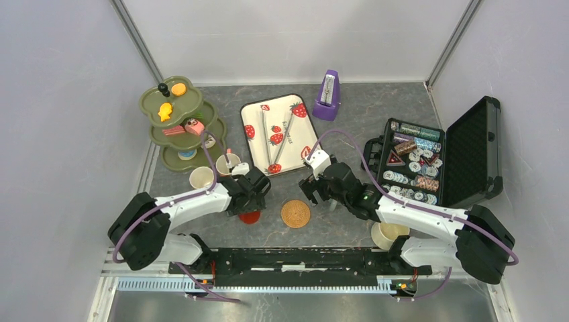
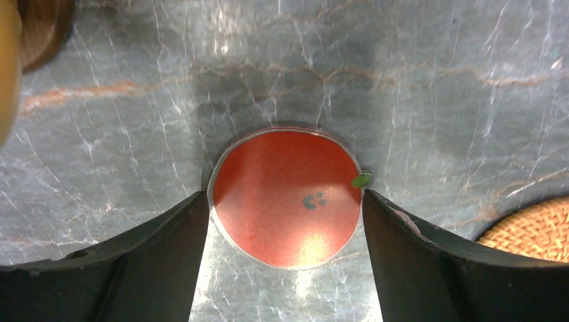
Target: Serve the afternoon tea
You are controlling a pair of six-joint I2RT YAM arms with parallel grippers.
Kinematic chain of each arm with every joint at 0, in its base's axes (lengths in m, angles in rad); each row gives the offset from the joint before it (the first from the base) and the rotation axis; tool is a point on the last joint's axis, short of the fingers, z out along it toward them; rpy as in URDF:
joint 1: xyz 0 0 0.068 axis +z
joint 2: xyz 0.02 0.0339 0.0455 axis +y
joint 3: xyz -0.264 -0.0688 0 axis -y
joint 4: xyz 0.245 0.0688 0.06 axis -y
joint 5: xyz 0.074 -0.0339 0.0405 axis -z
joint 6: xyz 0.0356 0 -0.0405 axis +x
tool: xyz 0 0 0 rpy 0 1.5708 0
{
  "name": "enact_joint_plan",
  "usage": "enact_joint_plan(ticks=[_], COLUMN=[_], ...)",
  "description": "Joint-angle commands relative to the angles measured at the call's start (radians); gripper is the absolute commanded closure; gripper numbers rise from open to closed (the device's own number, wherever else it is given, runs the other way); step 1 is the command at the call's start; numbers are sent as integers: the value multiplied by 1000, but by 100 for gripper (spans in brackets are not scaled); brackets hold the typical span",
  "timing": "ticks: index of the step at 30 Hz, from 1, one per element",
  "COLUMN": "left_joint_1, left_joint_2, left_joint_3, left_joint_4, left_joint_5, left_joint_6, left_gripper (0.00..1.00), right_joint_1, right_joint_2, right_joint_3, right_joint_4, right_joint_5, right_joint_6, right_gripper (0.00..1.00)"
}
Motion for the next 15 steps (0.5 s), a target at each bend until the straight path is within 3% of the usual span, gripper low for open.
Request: enact_joint_plan(ticks=[1, 15], left_joint_1=[38, 90], left_joint_2=[51, 113], left_joint_3=[22, 72], left_joint_4=[76, 101], left_joint_5=[-69, -115], left_joint_6=[95, 162], left_gripper=[16, 16], right_joint_1=[3, 3], right_joint_2=[5, -33], right_joint_3=[12, 3], right_joint_4=[20, -27], right_joint_5=[5, 15], right_joint_6=[1, 8], right_gripper=[2, 2])
